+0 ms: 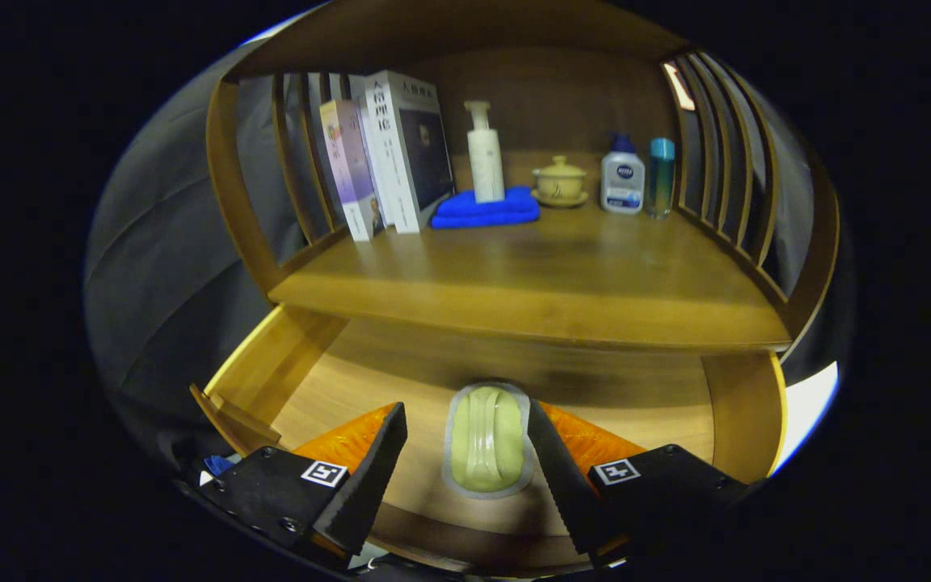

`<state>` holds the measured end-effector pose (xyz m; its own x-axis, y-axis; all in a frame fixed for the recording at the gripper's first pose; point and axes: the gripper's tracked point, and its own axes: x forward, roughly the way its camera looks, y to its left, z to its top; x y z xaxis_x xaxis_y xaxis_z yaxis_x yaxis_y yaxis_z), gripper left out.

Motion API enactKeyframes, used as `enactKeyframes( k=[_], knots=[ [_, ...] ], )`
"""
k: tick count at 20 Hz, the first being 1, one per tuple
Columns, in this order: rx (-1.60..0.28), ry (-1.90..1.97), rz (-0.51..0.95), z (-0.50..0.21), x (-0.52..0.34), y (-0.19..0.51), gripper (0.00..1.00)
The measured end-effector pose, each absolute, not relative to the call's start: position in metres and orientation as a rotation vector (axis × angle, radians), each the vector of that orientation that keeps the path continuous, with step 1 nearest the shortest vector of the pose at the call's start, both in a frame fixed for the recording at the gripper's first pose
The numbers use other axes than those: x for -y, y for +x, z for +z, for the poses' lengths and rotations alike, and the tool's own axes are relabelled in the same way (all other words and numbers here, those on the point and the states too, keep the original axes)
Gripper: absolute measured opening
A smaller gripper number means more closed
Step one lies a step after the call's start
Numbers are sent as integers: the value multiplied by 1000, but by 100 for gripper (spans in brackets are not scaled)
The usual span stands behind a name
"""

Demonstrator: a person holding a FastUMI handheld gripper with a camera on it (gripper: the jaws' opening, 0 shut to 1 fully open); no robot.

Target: Pull open the drawer, take out the items inside it, and place them on the countertop above the cabinet.

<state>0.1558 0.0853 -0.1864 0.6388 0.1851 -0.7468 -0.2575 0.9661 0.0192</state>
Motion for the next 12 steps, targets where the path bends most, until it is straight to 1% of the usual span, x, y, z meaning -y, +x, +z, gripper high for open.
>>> enactKeyframes(
  k=[4,7,9,12],
  knots=[
    [-932,-114,250,-211,-84,156,94],
    [-1000,-78,273,-222,-93,149,79],
    [-985,-123,265,-226,-90,153,79],
    [-975,-106,226,-224,-83,154,29]
  ],
)
